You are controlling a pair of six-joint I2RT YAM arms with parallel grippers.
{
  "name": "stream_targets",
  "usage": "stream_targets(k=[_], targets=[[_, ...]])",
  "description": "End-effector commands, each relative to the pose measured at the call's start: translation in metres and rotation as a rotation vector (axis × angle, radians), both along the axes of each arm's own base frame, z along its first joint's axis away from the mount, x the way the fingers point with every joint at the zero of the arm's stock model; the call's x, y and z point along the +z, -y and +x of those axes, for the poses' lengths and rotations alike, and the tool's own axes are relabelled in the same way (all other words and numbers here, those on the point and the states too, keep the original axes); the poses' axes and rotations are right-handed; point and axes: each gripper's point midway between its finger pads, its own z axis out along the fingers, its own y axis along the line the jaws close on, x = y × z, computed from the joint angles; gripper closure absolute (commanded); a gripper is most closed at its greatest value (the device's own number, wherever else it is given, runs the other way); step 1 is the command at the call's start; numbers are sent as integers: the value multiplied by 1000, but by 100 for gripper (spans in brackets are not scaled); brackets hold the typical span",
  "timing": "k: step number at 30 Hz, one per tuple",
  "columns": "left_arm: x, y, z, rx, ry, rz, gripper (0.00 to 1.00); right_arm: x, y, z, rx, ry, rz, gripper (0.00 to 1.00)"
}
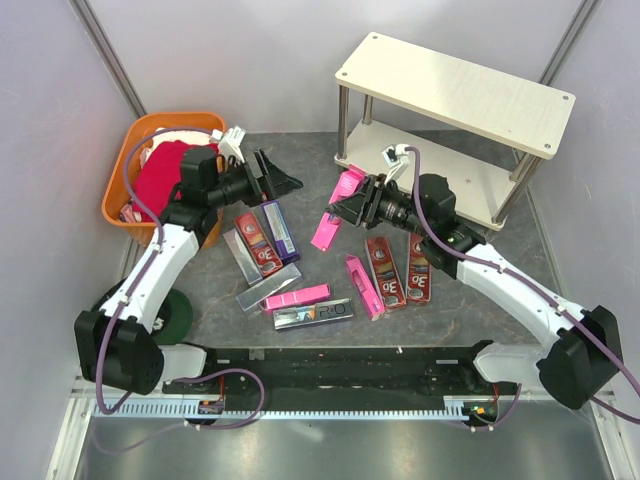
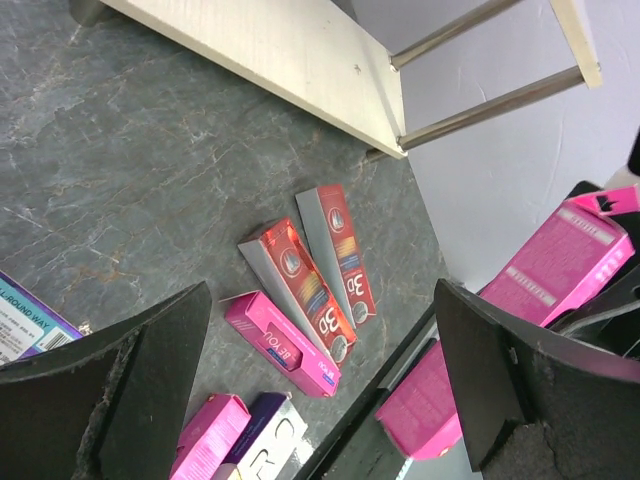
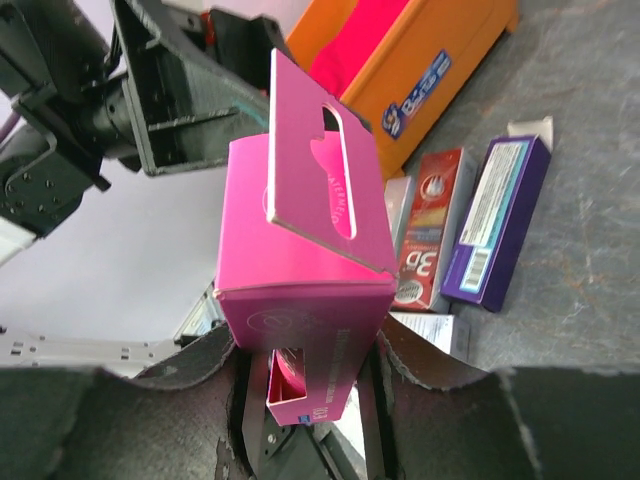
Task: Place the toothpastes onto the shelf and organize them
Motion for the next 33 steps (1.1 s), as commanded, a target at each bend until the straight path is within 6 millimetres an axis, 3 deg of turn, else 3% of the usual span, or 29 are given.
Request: stream_targets(k=[1,9,11,12,13,15,17,18,19,20,22,33], targets=[[19,-7,-8,-5,91,21,0,50,13,9,-66,113,58,100],[36,-1,-22,-53,131,-61,0,72,24,20,-120,139,103,100],[47,6,-24,-89,161,-128,0,84,30,24,-150,160,140,100],[43,10,-31,-132,148,-154,0,91,33,25,-161,153,174,100],[56,13,-30,-157,215,-191,0,93,36,27,-171,150,196,100],[52,20,-38,-215,157,-274,0,112,47,29,-202,165,286,100],[69,25,-44,-266,184,-372,0,125,55,32,-224,190,349,100],[61,27,-43,-280,162,-401,0,127,56,32,-226,187,369,100],[64,27,-45,-294,170,-430,0,132,57,32,-225,182,394,100],[76,28,-51,-320,202,-481,0,135,58,34,-234,187,409,100],[71,30,-52,-332,185,-511,0,138,59,34,-235,178,437,100],[101,66,-69,-443,262,-577,6,139,55,37,-205,148,505,100]])
